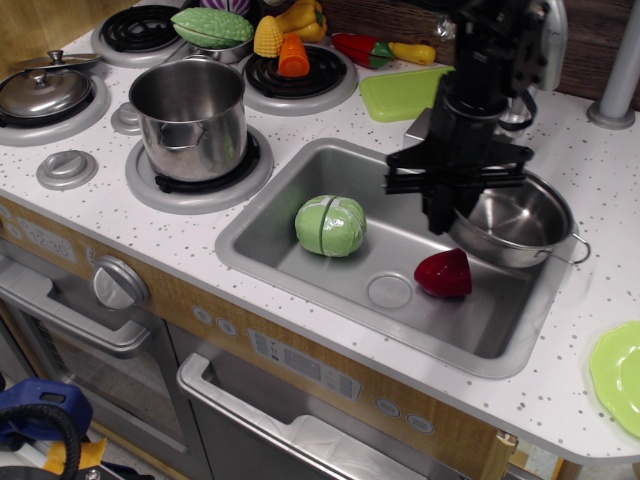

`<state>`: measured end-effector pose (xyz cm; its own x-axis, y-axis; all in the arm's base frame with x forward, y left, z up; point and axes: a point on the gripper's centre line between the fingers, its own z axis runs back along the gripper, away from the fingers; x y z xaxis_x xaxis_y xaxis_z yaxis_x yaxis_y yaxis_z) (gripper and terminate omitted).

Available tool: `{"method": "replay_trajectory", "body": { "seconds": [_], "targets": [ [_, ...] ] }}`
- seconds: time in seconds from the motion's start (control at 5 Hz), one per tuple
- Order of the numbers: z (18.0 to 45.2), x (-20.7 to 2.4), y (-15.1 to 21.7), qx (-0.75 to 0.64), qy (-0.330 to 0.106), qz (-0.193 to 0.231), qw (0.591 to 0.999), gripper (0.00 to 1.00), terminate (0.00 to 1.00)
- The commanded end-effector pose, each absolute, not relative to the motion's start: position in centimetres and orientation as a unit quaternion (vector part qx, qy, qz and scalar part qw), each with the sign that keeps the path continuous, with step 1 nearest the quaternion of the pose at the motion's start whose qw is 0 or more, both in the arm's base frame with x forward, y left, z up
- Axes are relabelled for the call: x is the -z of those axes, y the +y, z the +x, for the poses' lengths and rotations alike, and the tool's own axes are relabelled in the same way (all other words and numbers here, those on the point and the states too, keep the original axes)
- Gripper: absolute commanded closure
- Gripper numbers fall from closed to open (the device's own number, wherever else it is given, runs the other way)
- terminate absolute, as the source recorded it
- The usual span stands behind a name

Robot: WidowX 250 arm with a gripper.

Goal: Put pan in sink

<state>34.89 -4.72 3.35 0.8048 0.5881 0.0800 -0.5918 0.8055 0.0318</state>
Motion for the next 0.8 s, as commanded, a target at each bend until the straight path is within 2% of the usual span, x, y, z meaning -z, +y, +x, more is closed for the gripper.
{"method": "replay_trajectory", "body": {
  "seconds": [0.0,0.2,0.4,0.6],
  "targets": [
    [33.83,-5.82,-0.62,-0.272,-0.086,0.012,0.958,1.0,0.0],
    [33.56,-4.88,0.11,-0.239,-0.109,0.027,0.964,0.0,0.0],
    [33.56,-4.88,0.11,-0.239,-0.109,0.027,0.964,0.0,0.0],
    [33.56,-4.88,0.11,-0.239,-0.109,0.027,0.964,0.0,1.0]
  ]
}}
